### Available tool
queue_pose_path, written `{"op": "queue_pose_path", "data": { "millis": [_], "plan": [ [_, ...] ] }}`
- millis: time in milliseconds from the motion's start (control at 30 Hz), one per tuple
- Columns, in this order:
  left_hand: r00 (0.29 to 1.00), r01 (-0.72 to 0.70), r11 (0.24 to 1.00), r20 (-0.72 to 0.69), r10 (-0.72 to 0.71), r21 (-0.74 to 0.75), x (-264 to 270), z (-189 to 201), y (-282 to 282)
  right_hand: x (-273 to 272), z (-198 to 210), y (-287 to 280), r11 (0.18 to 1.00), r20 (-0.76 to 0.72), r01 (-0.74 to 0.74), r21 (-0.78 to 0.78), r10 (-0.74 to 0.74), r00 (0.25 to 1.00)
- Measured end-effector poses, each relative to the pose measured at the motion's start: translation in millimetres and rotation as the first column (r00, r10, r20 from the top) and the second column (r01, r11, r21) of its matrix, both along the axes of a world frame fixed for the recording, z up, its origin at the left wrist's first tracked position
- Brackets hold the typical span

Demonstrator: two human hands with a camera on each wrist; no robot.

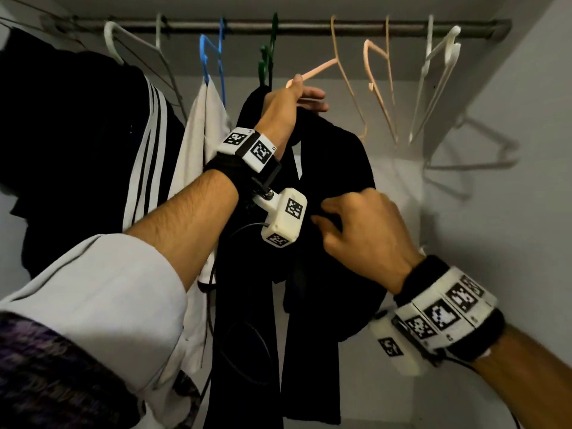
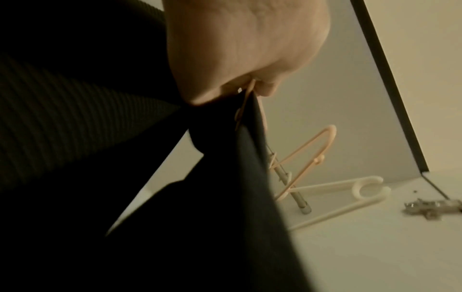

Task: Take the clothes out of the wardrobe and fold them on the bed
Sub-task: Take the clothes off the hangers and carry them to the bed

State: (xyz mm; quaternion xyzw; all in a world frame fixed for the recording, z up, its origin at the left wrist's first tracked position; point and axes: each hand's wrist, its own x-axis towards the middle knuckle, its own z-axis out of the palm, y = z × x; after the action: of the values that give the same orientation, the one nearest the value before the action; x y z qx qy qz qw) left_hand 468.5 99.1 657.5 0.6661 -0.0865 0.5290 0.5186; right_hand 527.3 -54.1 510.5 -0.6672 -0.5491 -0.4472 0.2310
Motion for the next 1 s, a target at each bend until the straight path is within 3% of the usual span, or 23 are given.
{"op": "queue_pose_path", "data": {
  "millis": [200,300,500,667,833,900,1000],
  "plan": [
    [1.000,-0.001,1.000,-0.007,0.001,-0.006,1.0,-2.6,-2.8,10.6,22.5,-13.3,0.972,-0.120,-0.108,0.210,0.135,0.984],
    [0.999,-0.013,1.000,-0.033,0.013,-0.011,4.5,-4.2,-2.2,11.0,53.1,-10.0,0.954,-0.136,-0.045,0.296,0.089,0.987],
    [0.999,-0.018,1.000,-0.043,0.017,-0.024,2.0,-4.3,-8.8,22.3,101.0,20.6,0.993,-0.145,0.019,0.114,-0.003,0.989],
    [0.996,-0.083,0.996,-0.025,0.083,0.014,0.8,-3.5,-2.6,14.9,83.5,28.1,0.989,-0.128,-0.019,0.145,0.038,0.991],
    [0.984,-0.171,0.984,-0.048,0.173,0.047,-9.0,-1.2,3.0,-2.6,25.5,11.9,0.991,-0.178,-0.110,-0.076,0.095,0.979],
    [0.989,-0.128,0.991,-0.073,0.131,0.050,-10.9,-1.8,3.8,-6.8,10.9,2.1,0.985,-0.176,-0.126,-0.119,0.104,0.979],
    [0.993,-0.079,0.996,-0.086,0.082,0.039,-8.4,0.5,2.4,0.1,14.0,-6.4,0.990,-0.228,-0.140,0.007,0.137,0.964]
  ]
}}
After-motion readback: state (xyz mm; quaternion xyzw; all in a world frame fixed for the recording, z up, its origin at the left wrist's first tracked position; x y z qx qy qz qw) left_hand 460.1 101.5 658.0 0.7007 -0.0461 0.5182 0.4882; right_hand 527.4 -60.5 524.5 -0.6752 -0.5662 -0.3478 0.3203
